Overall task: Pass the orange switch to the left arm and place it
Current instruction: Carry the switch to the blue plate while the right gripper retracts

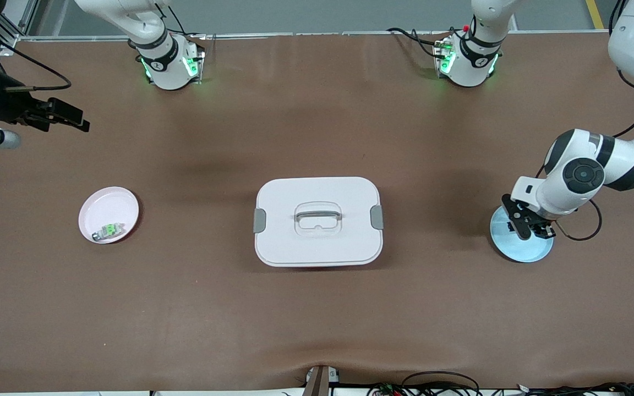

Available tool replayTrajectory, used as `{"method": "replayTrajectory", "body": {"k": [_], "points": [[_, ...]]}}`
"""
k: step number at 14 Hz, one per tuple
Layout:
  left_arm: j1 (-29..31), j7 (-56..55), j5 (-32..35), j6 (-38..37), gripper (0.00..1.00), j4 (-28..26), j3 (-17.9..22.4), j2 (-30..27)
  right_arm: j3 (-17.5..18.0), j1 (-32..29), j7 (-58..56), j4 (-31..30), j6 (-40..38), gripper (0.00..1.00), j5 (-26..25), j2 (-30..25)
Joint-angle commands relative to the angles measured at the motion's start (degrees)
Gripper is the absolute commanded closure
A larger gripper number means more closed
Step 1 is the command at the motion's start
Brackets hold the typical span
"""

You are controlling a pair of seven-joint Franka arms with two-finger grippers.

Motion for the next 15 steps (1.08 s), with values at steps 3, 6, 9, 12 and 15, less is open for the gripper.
{"method": "replayTrajectory", "body": {"k": [3, 6, 9, 12, 15], "points": [[4.0, 1.9, 5.4, 2.6, 1.00, 0.5, -0.7, 3.6, 1.0, -3.3, -1.0, 6.8, -0.6, 0.00, -1.1, 4.2], [4.4, 1.2, 5.3, 2.8, 0.01, 0.6, -0.7, 3.8, 1.0, -3.8, -1.2, 8.7, -0.3, 0.00, -0.9, 5.3], [4.9, 1.1, 4.3, 2.9, 0.00, 1.2, -1.2, 2.7, 1.0, -3.6, -1.2, 9.7, -0.4, 0.00, -0.8, 6.6], [4.9, 1.3, -2.9, 2.2, 0.00, 2.6, -3.0, -1.6, 1.1, -4.0, -1.2, 9.9, -0.1, 0.00, -1.0, 6.8], [4.9, 1.2, -13.7, -2.7, 0.00, 5.2, -4.2, -5.5, 1.1, -4.8, -1.3, 10.3, 0.1, 0.00, -0.9, 6.9]]}}
